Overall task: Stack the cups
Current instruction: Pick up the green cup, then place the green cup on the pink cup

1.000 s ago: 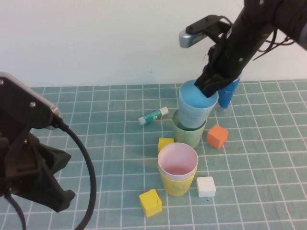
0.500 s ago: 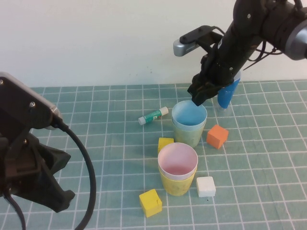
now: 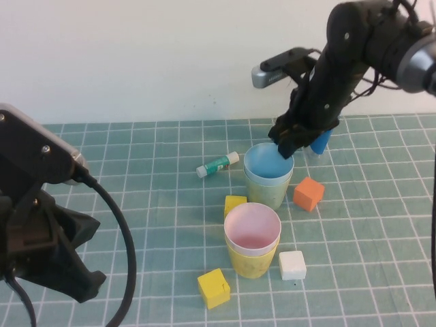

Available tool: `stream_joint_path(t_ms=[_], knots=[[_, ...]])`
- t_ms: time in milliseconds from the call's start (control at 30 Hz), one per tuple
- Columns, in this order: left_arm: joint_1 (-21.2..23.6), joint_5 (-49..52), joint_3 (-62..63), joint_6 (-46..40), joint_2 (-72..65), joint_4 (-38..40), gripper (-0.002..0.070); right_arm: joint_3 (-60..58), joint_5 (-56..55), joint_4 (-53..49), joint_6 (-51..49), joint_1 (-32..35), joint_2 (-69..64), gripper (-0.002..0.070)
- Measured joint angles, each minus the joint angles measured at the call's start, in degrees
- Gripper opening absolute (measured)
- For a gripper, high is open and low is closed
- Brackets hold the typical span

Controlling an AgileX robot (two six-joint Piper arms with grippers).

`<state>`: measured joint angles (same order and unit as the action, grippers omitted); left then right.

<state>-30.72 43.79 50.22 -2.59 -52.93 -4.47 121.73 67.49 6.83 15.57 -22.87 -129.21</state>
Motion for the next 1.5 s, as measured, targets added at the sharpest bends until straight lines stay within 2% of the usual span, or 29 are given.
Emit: stream_joint_path(t_ms=[267, 367, 467, 533, 667, 900, 1067, 1233, 1500], knots=[[0.0, 0.3, -0.3, 0.0, 0.0, 0.0, -0.0001, 0.0, -0.6, 5.5, 0.0, 0.0, -5.6, 0.0361], [0.0, 0.3, -0.5, 0.0, 0.0, -0.1, -0.0001, 0.0, -0.8, 6.2, 0.1, 0.0, -6.3, 0.0277], [0.0, 0.3, -0.5, 0.0, 0.0, -0.1, -0.0001, 0.0, -0.9, 6.2, 0.2, 0.0, -6.1, 0.0125], [0.0, 0.3, -0.5, -0.1, 0.0, -0.1, -0.0001, 0.6, -0.7, 6.2, 0.2, 0.0, -5.4, 0.006], [0.0, 0.3, -0.5, -0.1, 0.0, -0.1, -0.0001, 3.5, 0.2, 4.8, 0.2, 0.0, -1.7, 0.0052], [0.0, 0.2, -0.5, -0.3, 0.0, -0.1, -0.0001, 6.3, 3.2, 2.5, 2.5, -0.6, 12.4, 0.0052], [0.0, 0.3, -0.5, -0.3, 0.1, 0.1, -0.0001, -3.1, 3.4, -0.9, 4.4, -7.5, 21.2, 0.0052], [0.0, 1.0, -0.5, -0.3, 0.1, 0.2, -0.0001, -16.9, 3.9, -5.1, 4.8, -15.5, 22.1, 0.0052], [0.0, 1.3, -0.5, -0.3, 0.1, 0.7, -0.0001, -20.9, 1.0, -4.8, 3.7, -16.1, 19.3, 0.0051]])
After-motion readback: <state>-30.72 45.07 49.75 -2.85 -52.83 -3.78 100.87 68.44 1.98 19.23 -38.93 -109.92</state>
